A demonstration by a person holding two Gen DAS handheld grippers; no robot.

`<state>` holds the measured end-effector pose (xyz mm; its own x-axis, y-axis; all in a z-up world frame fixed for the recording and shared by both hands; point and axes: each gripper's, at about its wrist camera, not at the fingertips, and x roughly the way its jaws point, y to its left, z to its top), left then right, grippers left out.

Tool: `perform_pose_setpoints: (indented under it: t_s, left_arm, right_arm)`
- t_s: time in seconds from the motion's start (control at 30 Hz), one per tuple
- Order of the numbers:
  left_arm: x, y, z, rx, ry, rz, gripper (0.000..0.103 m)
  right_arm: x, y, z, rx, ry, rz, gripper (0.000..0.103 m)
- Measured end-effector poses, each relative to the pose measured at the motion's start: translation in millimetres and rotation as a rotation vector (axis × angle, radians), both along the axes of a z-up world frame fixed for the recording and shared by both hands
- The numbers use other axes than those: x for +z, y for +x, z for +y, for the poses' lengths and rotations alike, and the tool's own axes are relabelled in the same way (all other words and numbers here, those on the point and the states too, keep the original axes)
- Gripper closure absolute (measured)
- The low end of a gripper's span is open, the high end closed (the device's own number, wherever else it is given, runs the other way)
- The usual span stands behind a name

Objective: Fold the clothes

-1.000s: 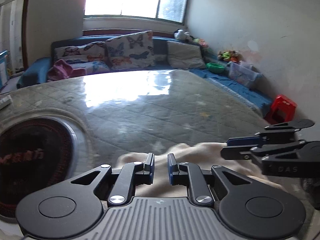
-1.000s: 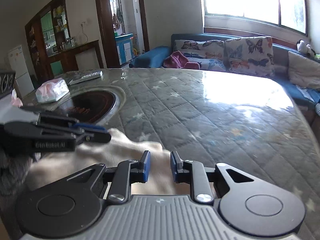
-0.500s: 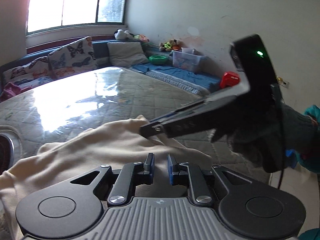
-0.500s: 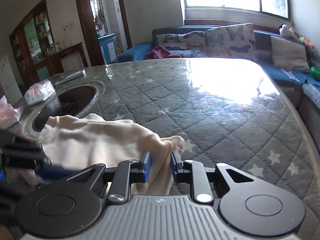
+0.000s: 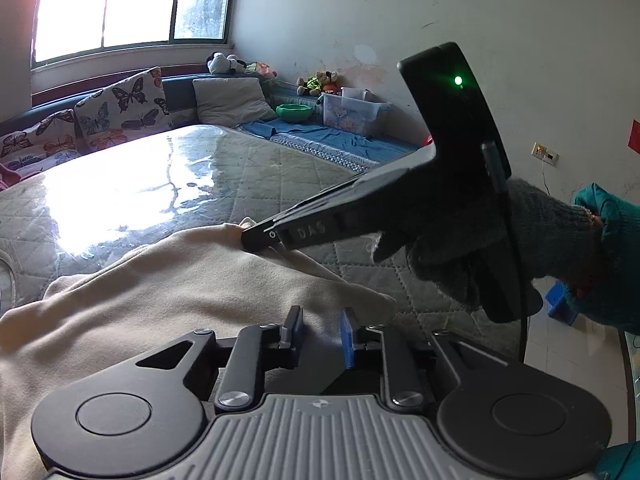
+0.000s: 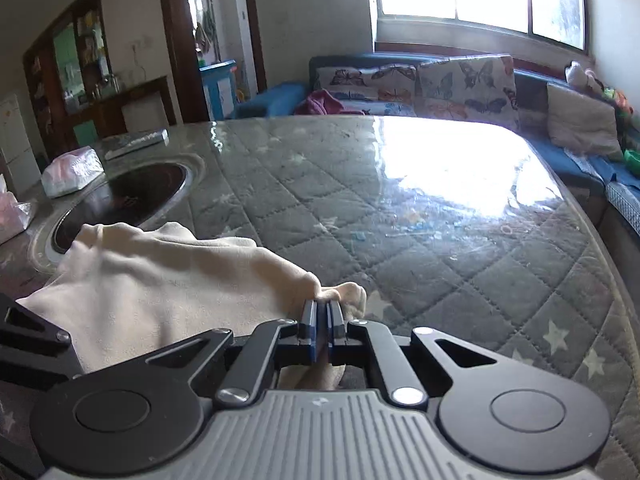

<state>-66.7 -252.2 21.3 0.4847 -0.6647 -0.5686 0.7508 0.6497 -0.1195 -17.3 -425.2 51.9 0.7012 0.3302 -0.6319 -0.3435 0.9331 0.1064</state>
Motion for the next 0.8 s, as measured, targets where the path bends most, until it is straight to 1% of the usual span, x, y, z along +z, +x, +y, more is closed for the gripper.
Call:
perform_pose_setpoints:
  t_s: [0.1,0.13,0.2,0.3,0.4,0.5,0.57,0.67,0.73,0.8]
  left_arm:
    - [4.6,-1.4,8.0,0.009,-0.012,-0.005,0.08]
    - [7.1,-1.4,12.5,0.018,-0.021,-0.008,0.08]
    - [12.1,-1.0,23.7,0.052,-0.035,-0.014,0.08]
    - [18.1,-0.5,47.0,0.129,-0.05,-0.018,0.08]
    - [20.9,5.1,74.8,0.231,-0.057,-0.017,0.08]
    - [19.1,9.9,101.4,0.339,-0.063,-0.001,0.08]
    - [13.1,13.3,117.7,0.398,-0.042,0.014,0.08]
    - [2.7,15.5,137.0,0.465,-0.012,0.04,0.081]
    - [0.7,16.0,148.2,0.47,-0.028,0.045,0.082]
    - [3.8,17.8,150.4,0.487,-0.01,0.031,0.081]
  right_arm:
    - [9.8,-5.7,-6.0,-0.009,0.029,-0.014,0.096]
    - [17.1,-13.5,-6.3,0.005,0.025,-0.037,0.094]
    - [24.4,-28.6,-2.4,0.037,0.013,-0.063,0.094]
    - [29.4,-50.0,8.3,0.104,0.006,-0.084,0.094]
    - [23.3,-62.4,18.2,0.143,0.007,-0.066,0.094]
    - [11.7,-68.1,22.8,0.15,-0.019,-0.048,0.093]
    - [9.7,-68.3,21.1,0.148,-0.019,-0.043,0.093]
    - [6.7,-68.6,18.5,0.145,-0.019,-0.036,0.093]
    - [4.7,-68.8,16.7,0.143,-0.019,-0.032,0.093]
    - [5.5,-68.3,18.0,0.148,-0.033,-0.026,0.093]
